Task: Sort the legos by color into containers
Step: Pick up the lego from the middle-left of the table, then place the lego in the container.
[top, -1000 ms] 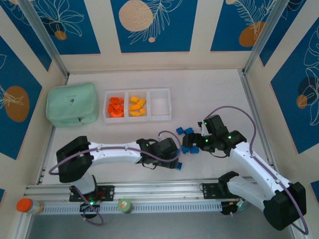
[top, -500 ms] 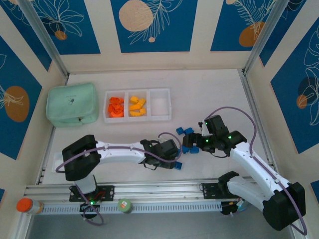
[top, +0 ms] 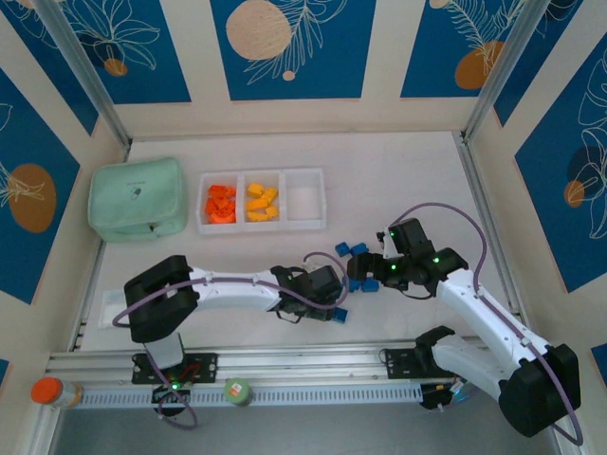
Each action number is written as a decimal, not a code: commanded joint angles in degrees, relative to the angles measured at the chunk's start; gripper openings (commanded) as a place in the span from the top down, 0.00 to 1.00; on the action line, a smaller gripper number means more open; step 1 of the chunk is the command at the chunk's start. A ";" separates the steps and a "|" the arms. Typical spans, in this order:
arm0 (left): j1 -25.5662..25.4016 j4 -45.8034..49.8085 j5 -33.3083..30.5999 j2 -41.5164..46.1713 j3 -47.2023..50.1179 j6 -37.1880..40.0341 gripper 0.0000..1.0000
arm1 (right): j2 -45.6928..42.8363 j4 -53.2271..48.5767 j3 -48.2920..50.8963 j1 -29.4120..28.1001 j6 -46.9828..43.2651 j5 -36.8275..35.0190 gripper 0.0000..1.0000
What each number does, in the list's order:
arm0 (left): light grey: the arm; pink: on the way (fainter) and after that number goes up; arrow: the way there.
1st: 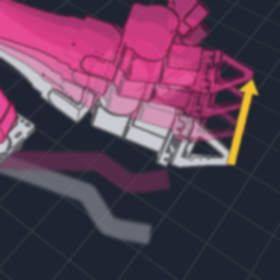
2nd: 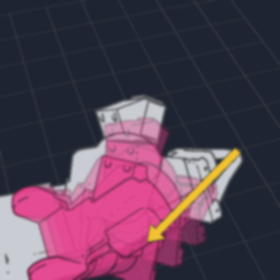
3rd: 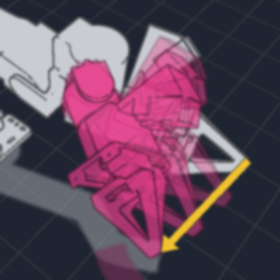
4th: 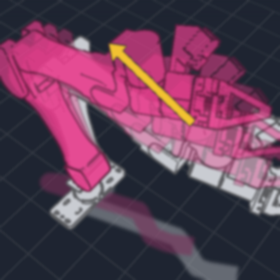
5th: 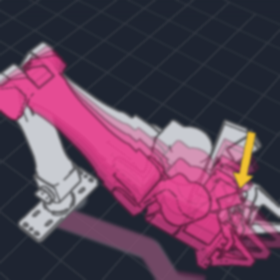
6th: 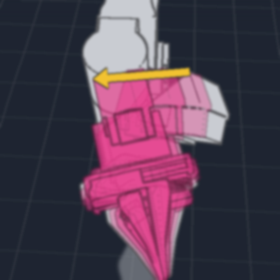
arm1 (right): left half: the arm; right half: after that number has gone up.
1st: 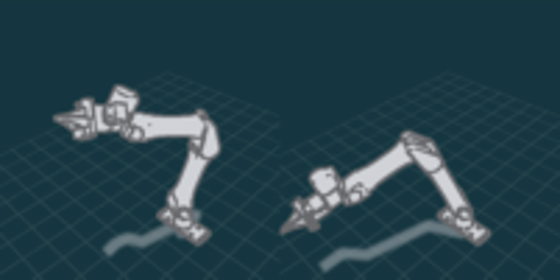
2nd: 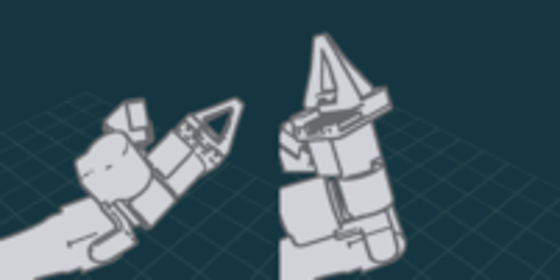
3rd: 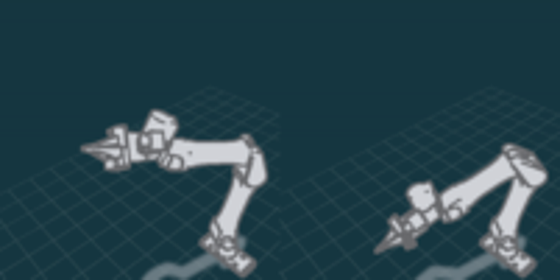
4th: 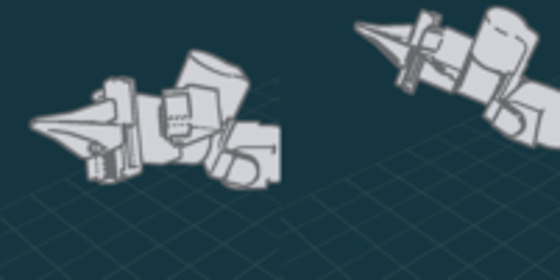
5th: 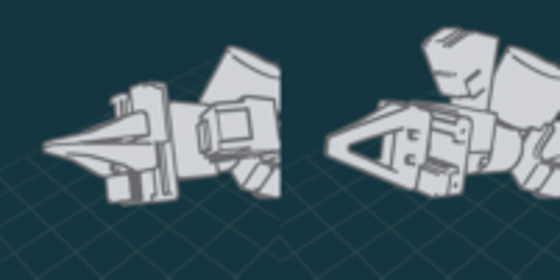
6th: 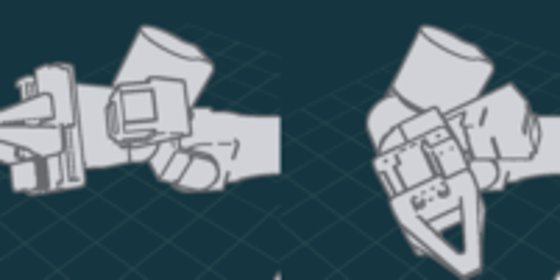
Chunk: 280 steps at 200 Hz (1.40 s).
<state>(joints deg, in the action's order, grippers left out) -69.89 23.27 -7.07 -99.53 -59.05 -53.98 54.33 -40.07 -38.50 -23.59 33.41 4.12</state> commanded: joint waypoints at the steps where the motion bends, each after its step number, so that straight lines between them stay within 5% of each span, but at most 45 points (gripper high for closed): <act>1: 0.10 1.39 0.10 -2.07 -1.15 0.46 0.39 | 0.08 0.17 -0.81 0.30 -0.89 1.55 0.05; 86: 0.28 3.32 -1.41 -0.24 -0.80 0.28 0.50 | 1.11 0.27 -1.83 0.48 -1.62 2.06 0.05; 161: 3.77 9.96 -7.63 14.93 3.14 1.77 0.57 | 2.91 -0.29 -6.49 -1.26 -3.25 4.76 0.03; 221: 23.08 15.37 -9.90 25.84 1.11 14.82 0.61 | 10.18 5.38 -10.32 -8.81 -1.09 3.35 0.00; 280: 39.85 9.77 -3.75 15.40 -6.99 22.41 0.62 | 18.15 11.09 -14.60 -13.38 -0.11 -0.61 0.01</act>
<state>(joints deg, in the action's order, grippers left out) -34.26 35.79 -14.57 -79.48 -62.94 -35.99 70.81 -32.42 -50.85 -36.12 32.21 4.91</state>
